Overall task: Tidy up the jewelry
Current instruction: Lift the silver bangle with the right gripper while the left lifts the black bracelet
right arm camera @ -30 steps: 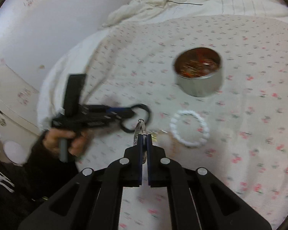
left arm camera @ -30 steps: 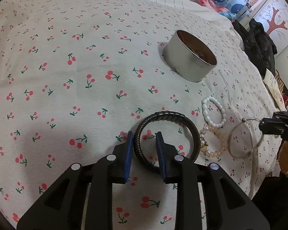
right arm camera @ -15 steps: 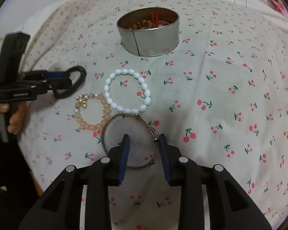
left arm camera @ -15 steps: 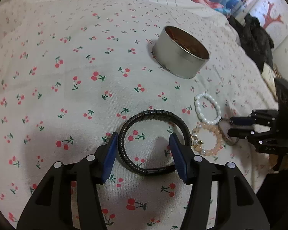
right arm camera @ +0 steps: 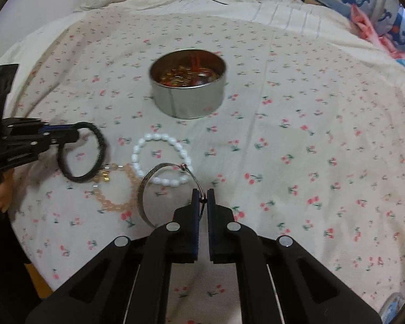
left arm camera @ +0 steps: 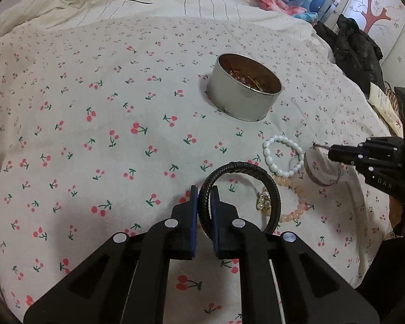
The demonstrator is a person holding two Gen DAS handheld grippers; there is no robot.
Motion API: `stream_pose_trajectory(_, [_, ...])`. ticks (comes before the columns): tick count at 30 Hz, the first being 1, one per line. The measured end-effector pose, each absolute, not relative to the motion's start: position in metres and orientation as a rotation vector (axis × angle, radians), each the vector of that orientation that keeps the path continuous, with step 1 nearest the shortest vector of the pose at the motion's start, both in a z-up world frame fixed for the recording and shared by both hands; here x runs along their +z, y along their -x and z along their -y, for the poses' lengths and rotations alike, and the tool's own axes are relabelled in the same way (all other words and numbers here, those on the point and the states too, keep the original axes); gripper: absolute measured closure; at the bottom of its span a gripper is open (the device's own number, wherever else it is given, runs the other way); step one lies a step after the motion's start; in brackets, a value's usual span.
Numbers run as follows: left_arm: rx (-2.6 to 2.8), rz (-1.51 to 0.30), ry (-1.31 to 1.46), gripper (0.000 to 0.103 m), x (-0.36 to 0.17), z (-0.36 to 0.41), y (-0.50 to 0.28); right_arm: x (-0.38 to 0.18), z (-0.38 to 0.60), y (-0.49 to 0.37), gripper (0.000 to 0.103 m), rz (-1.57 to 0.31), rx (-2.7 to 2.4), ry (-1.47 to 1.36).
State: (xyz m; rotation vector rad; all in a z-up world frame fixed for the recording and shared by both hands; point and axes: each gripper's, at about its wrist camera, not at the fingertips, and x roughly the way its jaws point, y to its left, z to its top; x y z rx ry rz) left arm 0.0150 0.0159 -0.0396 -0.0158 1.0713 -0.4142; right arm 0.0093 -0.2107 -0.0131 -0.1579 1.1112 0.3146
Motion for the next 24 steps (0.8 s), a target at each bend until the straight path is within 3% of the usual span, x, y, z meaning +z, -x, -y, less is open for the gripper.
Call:
stream_pose_trajectory(12, [-0.378, -1.115, -0.007, 0.092, -0.057, -0.014, -0.019, -0.042, 0.22, -0.01, 0.096, -1.197, 0.284, 0.226])
stream_pose_trajectory(19, [-0.389, -1.119, -0.028, 0.072, -0.06, -0.006, -0.02, -0.05, 0.219, -0.009, 0.096, -1.204, 0.29, 0.258])
stream_pose_trajectory(21, [-0.384, -1.11, -0.061, 0.073, -0.059, -0.002, -0.018, -0.051, 0.217, -0.008, 0.096, -1.202, 0.288, 0.271])
stream_pose_trajectory(23, [-0.382, -1.102, -0.079, 0.091, -0.056, -0.001, -0.016, -0.051, 0.215, -0.007, 0.096, -1.199, 0.285, 0.287])
stream_pose_trajectory(24, [-0.379, -1.092, -0.095, 0.094, -0.054, 0.0, -0.014, -0.051, 0.214, -0.007, 0.096, -1.197, 0.283, 0.294])
